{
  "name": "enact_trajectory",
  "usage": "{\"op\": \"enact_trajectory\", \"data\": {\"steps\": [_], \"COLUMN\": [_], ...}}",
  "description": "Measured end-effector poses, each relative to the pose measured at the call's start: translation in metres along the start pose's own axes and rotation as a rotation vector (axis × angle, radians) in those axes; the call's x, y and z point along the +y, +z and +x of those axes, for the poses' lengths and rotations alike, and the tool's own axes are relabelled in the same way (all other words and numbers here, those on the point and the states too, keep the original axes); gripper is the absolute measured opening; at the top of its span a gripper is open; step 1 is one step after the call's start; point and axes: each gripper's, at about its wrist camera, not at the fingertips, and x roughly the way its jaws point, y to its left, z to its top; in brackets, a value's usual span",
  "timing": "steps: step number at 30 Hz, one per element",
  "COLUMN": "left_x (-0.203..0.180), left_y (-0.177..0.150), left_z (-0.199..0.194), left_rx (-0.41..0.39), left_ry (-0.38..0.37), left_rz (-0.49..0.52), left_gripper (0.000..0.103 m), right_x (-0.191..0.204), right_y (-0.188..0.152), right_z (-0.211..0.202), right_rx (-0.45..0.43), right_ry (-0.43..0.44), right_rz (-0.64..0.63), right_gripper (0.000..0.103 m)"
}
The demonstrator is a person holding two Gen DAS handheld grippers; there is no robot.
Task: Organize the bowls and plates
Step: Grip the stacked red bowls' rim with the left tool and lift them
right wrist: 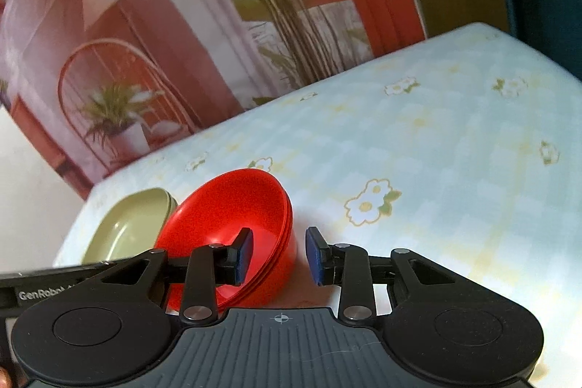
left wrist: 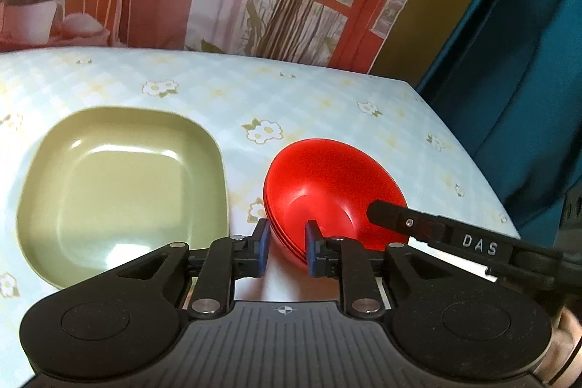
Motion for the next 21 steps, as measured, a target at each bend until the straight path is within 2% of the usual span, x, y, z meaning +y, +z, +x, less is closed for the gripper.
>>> {"op": "enact_trajectory", "data": {"steps": [8,21], "left_x": [-0.001,0.002], "left_y": [-0.004,-0.007], "left_z": [0.002,-0.001], "left_rx": [-0.017,-0.028], "left_ry": [-0.001,-0.009], "left_rz": [0.004,-0.002], "left_gripper": [0.023,0.023], "right_x": [-0.004,0.007], "right_y": [-0.013,-0.016], "right_z": [-0.002,-0.004], "right_rx": [-0.034,-0.047], "right_ry": [0.011,-0.015], "right_rz": [0.057,-0.010], "right_gripper": [0.027,0.022]}}
